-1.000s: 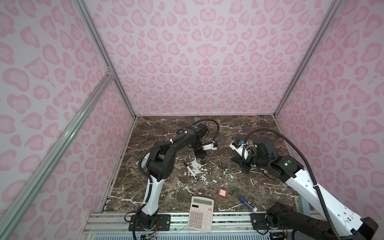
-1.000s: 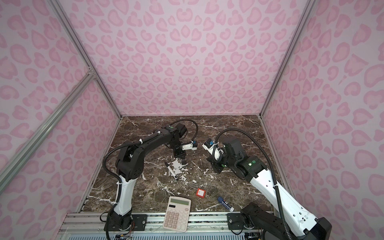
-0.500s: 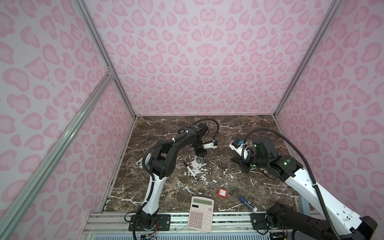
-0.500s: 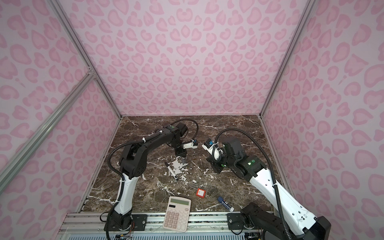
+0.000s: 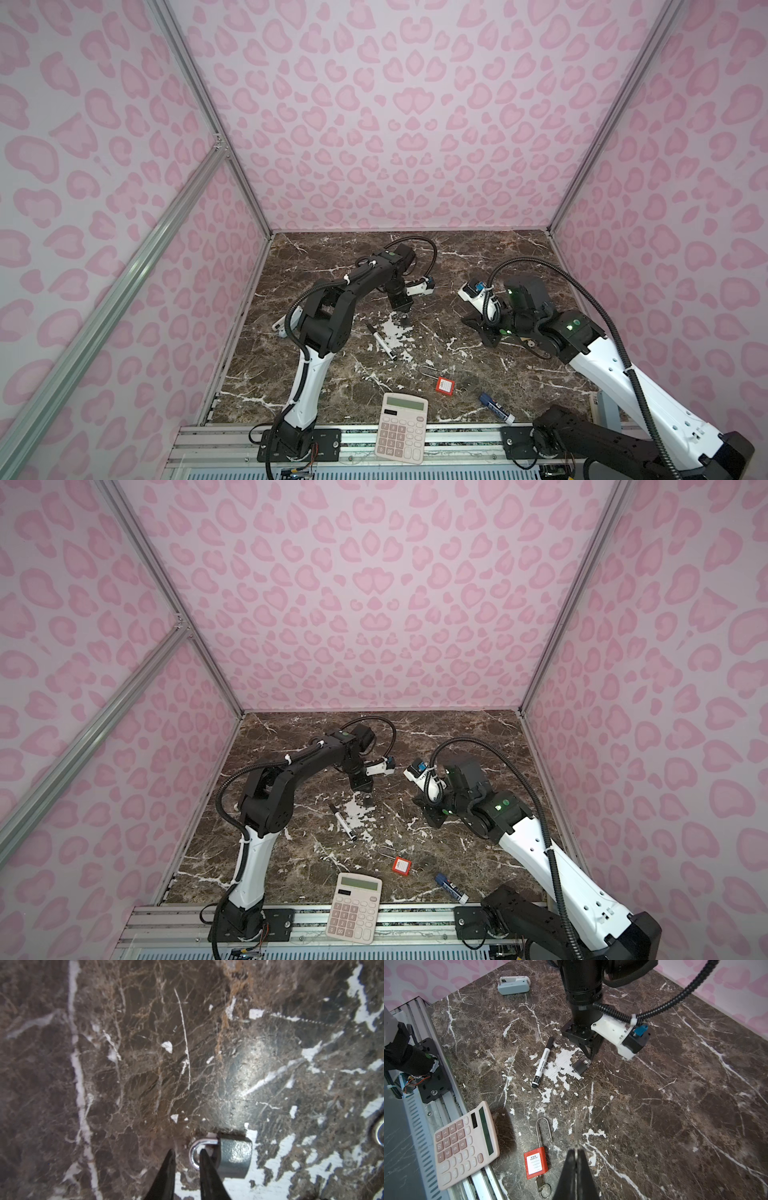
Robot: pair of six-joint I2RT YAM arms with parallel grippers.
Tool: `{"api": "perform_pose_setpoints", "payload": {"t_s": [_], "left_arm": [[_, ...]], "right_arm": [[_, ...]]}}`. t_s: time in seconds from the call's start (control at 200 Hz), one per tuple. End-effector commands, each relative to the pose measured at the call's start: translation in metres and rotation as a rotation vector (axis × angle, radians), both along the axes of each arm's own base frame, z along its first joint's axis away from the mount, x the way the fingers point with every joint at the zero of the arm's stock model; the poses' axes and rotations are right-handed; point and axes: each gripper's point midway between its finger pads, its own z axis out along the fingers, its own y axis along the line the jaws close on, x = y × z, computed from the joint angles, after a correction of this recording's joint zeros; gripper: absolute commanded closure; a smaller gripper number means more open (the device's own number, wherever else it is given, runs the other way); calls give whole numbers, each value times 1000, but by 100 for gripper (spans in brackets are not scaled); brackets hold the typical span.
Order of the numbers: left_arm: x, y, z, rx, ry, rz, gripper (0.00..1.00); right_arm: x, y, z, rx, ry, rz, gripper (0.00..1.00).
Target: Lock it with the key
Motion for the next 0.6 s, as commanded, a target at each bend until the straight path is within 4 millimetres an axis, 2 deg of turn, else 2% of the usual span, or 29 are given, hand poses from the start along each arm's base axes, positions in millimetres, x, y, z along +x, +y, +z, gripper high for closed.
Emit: {"api": "perform_pose_setpoints", "payload": {"t_s": [0.0,0.14,0.245,0.355,0.415,0.43,0.595], "left_arm": [[18,-8,44,-167,-91,83,76],[38,4,98,-368,-212,229,74],[23,15,123,-411,-260,236,73],[2,27,138,-446,-273,287,72],[-16,35,129,-456,-249,324,72],[-19,37,134,-469,-260,333,71],[-50,58,135,-543,-296,453,70]], "right_arm": [[0,5,-4,48,29,-17,100],[4,9,-10,104,50,-55,100],[14,14,-18,157,91,-125,100],[28,20,-30,210,156,-217,100],[34,26,-36,245,191,-238,100],[35,28,-37,255,197,-241,100],[53,41,-63,288,317,-321,100]]}}
